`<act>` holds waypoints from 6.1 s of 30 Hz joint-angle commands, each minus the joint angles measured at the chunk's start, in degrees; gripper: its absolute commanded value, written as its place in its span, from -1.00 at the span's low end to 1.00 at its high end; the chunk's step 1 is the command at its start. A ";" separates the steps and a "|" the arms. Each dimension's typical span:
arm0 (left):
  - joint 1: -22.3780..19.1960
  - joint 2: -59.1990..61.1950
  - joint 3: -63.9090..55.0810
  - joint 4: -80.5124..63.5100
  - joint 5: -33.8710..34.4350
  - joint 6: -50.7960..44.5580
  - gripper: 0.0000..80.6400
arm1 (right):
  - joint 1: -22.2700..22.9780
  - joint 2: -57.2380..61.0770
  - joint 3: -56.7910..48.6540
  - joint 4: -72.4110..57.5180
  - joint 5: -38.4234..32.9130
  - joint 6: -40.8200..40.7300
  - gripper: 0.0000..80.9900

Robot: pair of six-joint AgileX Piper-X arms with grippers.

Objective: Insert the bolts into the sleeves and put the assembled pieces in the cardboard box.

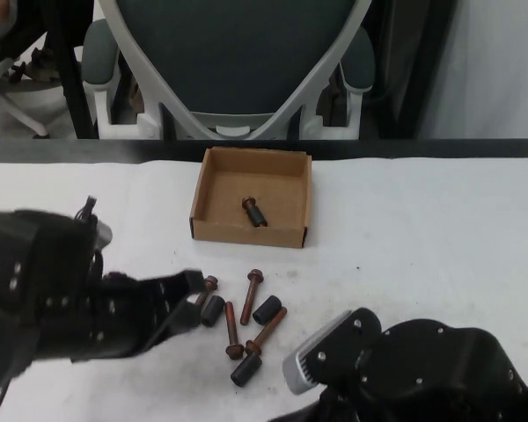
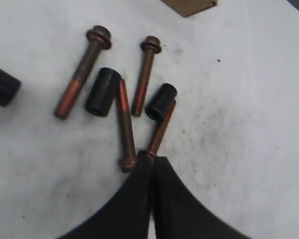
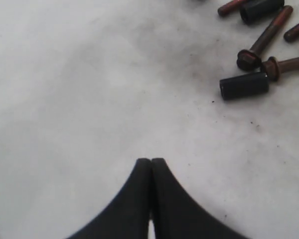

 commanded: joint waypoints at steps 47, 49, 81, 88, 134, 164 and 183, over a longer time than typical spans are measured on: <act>8.11 17.85 -24.45 36.43 -5.57 -8.19 -0.28 | -0.39 -1.13 -0.57 2.34 2.37 -4.29 -0.99; 8.11 17.99 -24.45 35.51 -5.47 -8.19 -0.28 | -0.39 -1.13 -0.57 2.70 1.91 -4.29 -0.99; 9.66 26.17 -31.99 27.45 2.05 -8.08 -0.05 | -0.39 -1.13 -0.57 1.63 -0.20 -5.29 -0.99; 9.65 26.17 -33.03 18.83 1.72 -15.60 -0.05 | -0.39 -1.13 -0.57 1.63 -3.08 -5.27 -0.99; 10.13 26.53 -32.65 20.72 -11.98 41.42 -0.98 | -0.39 -1.13 -0.57 0.25 -6.71 -5.27 -0.99; 1.11 20.24 -33.92 51.86 -24.24 84.02 -0.98 | -0.23 -4.81 -0.40 3.68 -8.03 -4.35 -0.99; -0.16 11.67 -33.65 62.46 -20.01 109.81 -0.99 | -0.23 -4.81 0.22 5.44 -10.48 -4.35 -0.99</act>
